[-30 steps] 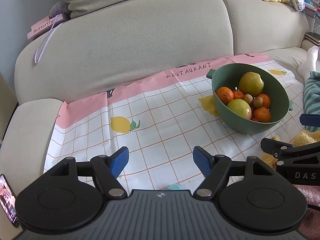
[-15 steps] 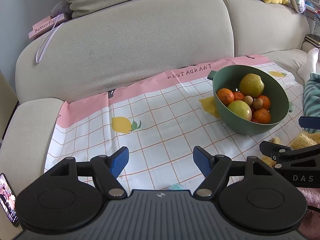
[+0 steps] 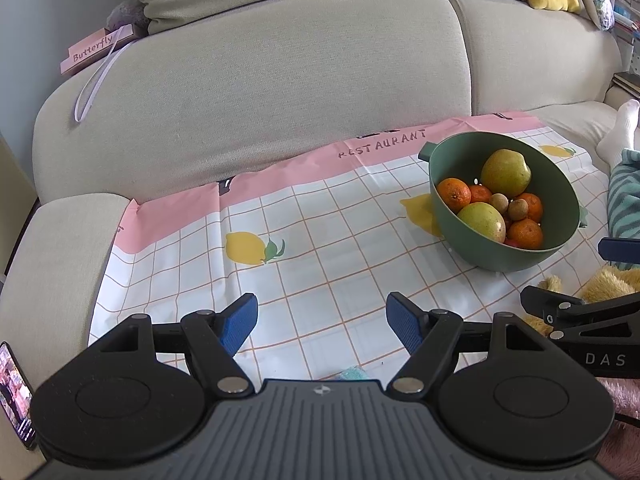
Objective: Organize fruits
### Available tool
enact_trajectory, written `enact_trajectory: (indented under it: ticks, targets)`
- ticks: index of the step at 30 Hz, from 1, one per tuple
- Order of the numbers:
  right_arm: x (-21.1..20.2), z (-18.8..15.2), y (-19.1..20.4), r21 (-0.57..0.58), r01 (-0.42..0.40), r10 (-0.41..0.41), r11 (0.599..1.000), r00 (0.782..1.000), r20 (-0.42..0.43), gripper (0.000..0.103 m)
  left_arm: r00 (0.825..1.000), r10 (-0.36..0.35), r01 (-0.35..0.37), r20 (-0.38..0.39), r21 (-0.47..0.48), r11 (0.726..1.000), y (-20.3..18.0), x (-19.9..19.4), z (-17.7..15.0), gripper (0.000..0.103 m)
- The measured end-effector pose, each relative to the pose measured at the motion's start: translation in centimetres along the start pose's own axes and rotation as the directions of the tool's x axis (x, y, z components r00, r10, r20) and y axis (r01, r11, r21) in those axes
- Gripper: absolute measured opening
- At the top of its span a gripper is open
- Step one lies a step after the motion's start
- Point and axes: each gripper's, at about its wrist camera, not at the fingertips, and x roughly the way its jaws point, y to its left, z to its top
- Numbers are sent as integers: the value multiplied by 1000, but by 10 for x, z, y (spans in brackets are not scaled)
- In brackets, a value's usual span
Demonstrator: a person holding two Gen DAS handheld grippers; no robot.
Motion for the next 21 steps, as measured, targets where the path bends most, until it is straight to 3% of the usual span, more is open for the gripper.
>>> enact_trajectory:
  ticks: [21]
  targets:
    - [-1, 0, 0, 0, 1, -1, 1000, 1000, -1, 93, 1000, 3, -3, 19, -14, 1000, 3, -7, 0, 86]
